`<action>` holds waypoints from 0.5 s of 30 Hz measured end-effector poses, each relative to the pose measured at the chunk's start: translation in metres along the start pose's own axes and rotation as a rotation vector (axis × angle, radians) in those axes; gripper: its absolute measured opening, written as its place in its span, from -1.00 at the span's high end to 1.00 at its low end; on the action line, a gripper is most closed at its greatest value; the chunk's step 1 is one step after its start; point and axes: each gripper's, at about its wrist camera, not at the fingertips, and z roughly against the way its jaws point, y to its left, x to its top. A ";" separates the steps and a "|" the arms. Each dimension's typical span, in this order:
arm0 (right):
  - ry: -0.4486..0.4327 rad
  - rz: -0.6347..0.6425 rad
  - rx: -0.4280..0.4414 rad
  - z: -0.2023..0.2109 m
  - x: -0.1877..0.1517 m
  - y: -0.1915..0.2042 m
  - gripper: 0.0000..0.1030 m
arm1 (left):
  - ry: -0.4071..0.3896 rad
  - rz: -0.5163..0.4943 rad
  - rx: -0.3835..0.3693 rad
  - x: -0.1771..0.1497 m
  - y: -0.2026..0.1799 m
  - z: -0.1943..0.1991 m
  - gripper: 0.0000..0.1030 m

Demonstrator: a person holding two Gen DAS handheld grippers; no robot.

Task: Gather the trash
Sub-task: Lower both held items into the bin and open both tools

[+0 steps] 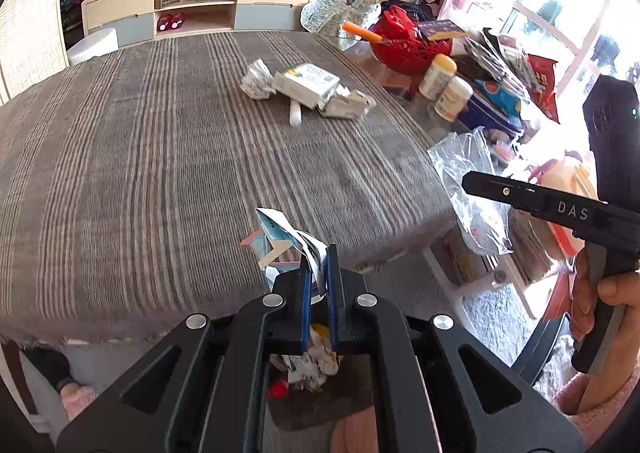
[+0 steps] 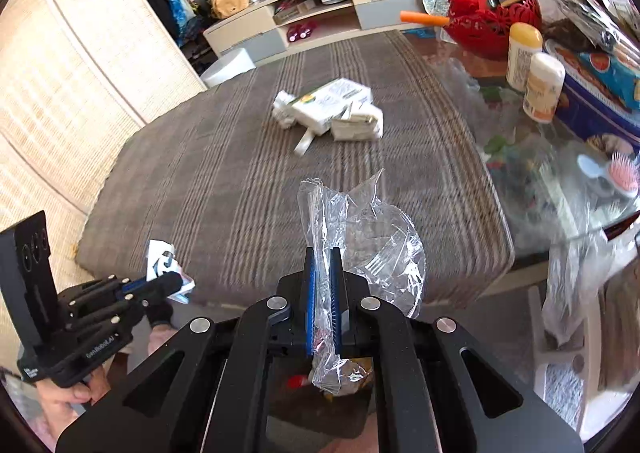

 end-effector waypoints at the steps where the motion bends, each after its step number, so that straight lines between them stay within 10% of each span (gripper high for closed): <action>1: 0.004 0.002 0.002 0.001 -0.007 0.002 0.84 | 0.007 0.007 -0.006 -0.008 -0.002 0.001 0.90; 15: 0.069 0.024 -0.017 -0.032 -0.103 0.015 0.84 | 0.095 0.063 -0.016 -0.113 -0.011 -0.034 0.89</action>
